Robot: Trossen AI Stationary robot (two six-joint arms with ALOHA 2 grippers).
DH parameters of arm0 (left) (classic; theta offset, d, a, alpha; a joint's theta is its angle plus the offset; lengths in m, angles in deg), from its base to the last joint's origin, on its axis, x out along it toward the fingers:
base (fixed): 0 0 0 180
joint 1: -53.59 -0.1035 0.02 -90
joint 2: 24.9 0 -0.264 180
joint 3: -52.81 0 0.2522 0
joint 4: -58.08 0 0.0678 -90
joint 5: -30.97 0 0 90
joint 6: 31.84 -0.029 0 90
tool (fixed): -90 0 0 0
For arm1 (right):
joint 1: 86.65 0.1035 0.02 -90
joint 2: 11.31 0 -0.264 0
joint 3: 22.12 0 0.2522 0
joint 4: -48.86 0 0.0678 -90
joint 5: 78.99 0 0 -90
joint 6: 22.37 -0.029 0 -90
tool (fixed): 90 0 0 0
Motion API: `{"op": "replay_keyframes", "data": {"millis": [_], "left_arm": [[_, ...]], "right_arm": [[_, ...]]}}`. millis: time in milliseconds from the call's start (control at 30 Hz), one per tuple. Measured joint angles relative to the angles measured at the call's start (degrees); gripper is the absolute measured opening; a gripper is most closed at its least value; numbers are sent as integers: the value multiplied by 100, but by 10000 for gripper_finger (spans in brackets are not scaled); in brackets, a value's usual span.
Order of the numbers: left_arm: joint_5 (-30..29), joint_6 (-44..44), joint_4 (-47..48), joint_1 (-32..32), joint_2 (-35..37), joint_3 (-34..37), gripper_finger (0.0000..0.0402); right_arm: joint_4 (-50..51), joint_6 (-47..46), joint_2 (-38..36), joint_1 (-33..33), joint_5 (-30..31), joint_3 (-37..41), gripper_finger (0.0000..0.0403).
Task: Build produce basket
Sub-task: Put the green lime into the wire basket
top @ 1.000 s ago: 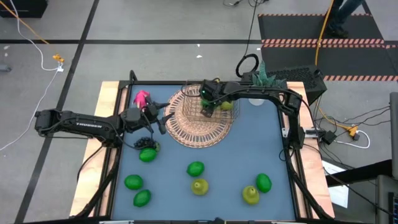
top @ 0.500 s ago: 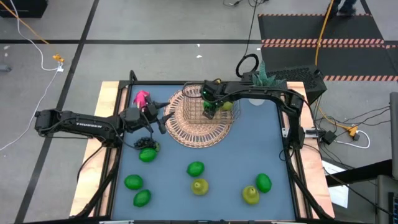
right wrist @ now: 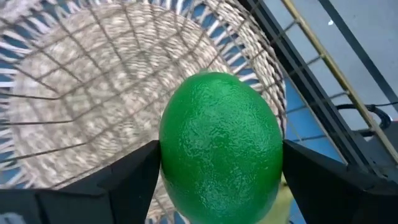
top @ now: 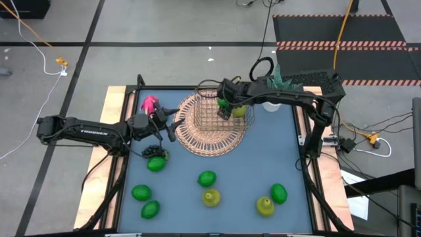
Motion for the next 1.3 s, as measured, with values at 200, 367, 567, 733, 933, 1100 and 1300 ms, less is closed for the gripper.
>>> {"op": "replay_keyframes", "data": {"millis": [200,367,567,733,933,1100,1300], "left_arm": [[0,91,157,0,0,2,232],[0,245,232,-2,0,2,232],[0,377,419,0,0,2,232],[-2,629,603,2,0,2,232],[-2,896,821,54,0,4,232],[-2,968,810,161,0,4,232],[-2,965,810,251,0,4,232]], "right_arm": [[61,7,-491,177,6,0,317],[-28,-162,-1341,341,42,0,317],[252,-387,-2283,853,784,-4,298],[585,-694,-2420,1565,1152,-4,290],[530,-713,-2011,2148,1751,125,289],[494,-357,-1532,1848,2274,125,289],[594,-147,-772,1057,1422,125,289]]}}
